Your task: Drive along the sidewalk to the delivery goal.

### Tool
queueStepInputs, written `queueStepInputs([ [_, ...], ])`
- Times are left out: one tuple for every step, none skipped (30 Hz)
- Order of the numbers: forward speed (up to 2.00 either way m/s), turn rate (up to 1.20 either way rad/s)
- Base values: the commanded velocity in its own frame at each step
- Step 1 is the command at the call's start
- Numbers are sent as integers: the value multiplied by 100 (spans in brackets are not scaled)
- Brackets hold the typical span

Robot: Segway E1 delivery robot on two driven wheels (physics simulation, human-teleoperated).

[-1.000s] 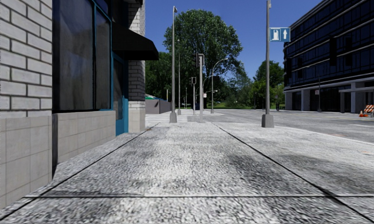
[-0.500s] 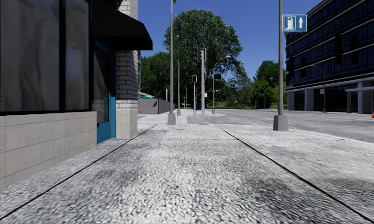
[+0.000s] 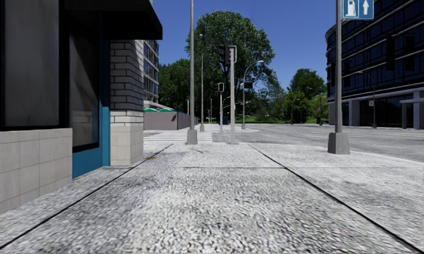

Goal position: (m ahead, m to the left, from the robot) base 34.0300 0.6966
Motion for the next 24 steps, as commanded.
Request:
queueStepInputs([
  [200,0],
  [200,0],
  [200,0],
  [200,0],
  [200,0],
  [200,0],
  [200,0],
  [200,0],
  [200,0],
  [200,0],
  [200,0],
  [200,0],
  [200,0],
  [200,0],
  [200,0],
  [200,0],
  [200,0],
  [200,0],
  [200,0],
  [200,0],
  [200,0],
  [200,0],
  [200,0],
  [200,0],
])
